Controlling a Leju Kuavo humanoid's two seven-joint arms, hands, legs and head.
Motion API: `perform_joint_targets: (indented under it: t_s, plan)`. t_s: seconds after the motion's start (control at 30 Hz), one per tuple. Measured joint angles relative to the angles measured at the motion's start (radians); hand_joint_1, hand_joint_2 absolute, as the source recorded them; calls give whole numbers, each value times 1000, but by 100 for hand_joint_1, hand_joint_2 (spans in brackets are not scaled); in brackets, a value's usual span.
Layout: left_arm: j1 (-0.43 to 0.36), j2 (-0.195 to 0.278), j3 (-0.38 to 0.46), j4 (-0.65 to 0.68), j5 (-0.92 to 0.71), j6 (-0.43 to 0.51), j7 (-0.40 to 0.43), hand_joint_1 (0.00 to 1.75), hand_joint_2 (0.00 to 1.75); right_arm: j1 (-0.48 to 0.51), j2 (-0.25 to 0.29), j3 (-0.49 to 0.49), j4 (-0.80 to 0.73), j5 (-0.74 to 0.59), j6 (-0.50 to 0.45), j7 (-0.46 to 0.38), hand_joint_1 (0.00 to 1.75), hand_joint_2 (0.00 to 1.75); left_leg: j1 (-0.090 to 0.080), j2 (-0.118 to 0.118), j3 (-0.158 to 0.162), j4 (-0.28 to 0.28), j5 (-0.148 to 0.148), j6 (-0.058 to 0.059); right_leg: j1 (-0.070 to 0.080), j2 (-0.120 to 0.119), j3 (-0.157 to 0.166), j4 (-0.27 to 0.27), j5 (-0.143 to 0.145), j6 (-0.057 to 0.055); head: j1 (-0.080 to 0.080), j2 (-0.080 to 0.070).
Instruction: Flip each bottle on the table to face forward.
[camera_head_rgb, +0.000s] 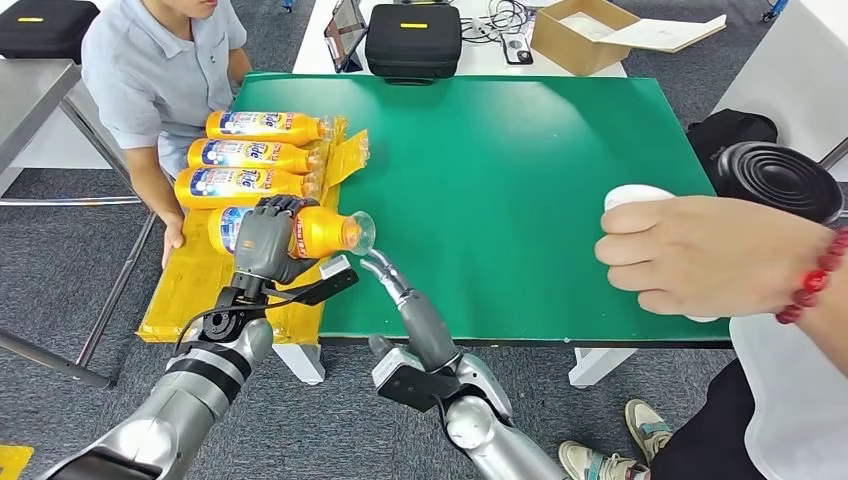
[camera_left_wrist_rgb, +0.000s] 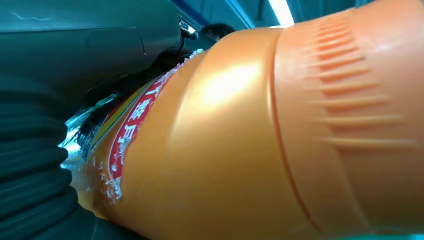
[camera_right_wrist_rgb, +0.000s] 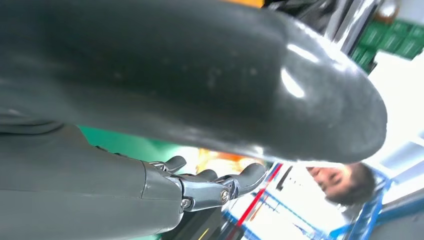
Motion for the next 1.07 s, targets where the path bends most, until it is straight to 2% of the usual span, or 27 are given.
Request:
perform_joint_targets:
  t_s: [0.2,0.37,0.87,1.07]
  plan:
    - [-73,-1,37,215,-48,-24,83,175,175,15,8,30,-15,-18,36,0,0,0,0,0,0,0,0,0,0,0,0,0,0,0,0,0]
    - [-101,-1,50,303,-53,-30,102,175,175,26,9,40,-25,-21,45,0,0,0,0,0,0,0,0,0,0,0,0,0,0,0,0,0]
    - [-123,-1,53,367,-51,-31,105,175,175,28,10,46,-28,-22,49,0,0,0,0,0,0,0,0,0,0,0,0,0,0,0,0,0]
    - [-130,0,111,379,55,-80,103,175,175,64,2,61,-100,-47,134,0,0,0,0,0,0,0,0,0,0,0,0,0,0,0,0,0]
